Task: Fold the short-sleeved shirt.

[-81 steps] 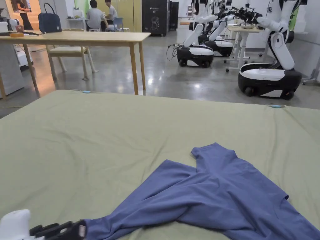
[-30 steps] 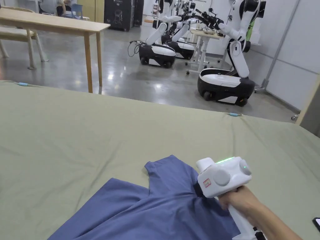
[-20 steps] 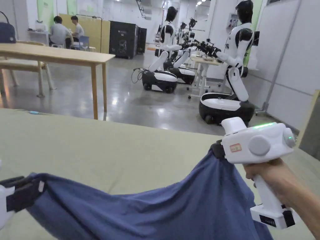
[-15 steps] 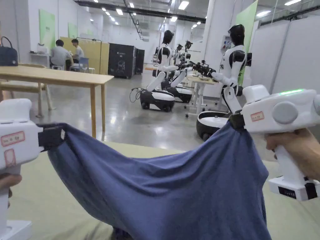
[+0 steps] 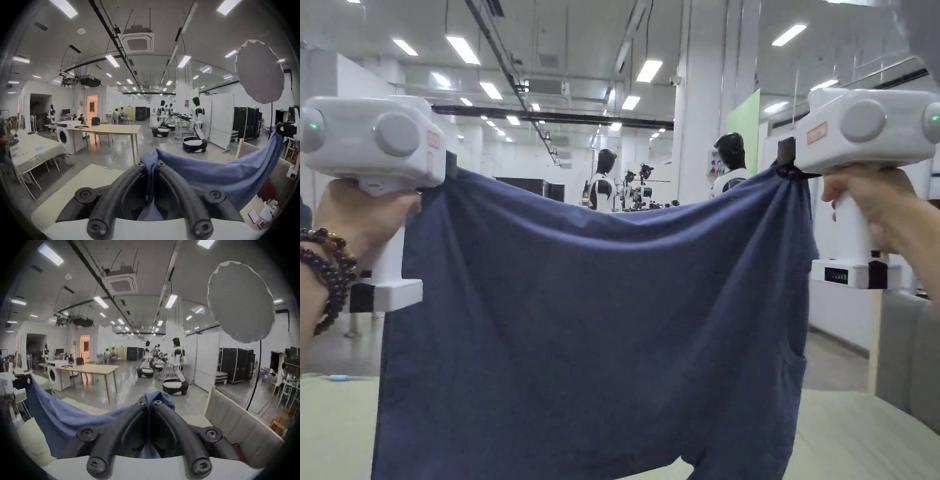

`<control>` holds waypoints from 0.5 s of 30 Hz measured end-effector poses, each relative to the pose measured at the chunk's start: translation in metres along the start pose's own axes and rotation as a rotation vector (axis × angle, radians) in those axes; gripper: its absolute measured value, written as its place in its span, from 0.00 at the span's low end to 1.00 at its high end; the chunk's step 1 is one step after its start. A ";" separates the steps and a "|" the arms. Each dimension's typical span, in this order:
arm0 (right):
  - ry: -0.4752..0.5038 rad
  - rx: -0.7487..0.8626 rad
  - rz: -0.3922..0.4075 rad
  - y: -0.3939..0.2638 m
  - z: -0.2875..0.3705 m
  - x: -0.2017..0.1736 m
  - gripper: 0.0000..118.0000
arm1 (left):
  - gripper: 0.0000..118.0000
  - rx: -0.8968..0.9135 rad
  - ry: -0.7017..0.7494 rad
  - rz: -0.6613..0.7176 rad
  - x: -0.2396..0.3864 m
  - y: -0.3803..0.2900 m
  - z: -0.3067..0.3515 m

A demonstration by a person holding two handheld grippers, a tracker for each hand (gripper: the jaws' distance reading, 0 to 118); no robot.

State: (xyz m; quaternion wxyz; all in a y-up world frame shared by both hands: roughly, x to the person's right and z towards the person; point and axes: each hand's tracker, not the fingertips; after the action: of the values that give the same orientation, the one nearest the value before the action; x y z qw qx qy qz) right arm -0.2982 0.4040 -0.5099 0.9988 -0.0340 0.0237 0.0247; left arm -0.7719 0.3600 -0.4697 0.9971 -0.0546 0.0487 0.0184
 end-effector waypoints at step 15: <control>-0.012 -0.007 -0.055 -0.072 -0.036 0.004 0.02 | 0.04 -0.015 -0.014 0.050 -0.006 -0.068 -0.040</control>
State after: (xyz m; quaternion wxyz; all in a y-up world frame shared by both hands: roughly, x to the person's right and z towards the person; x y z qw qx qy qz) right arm -0.2921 0.3300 -0.5414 0.9991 -0.0378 0.0165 -0.0025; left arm -0.7783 0.2879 -0.5018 0.9962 -0.0609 0.0432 0.0440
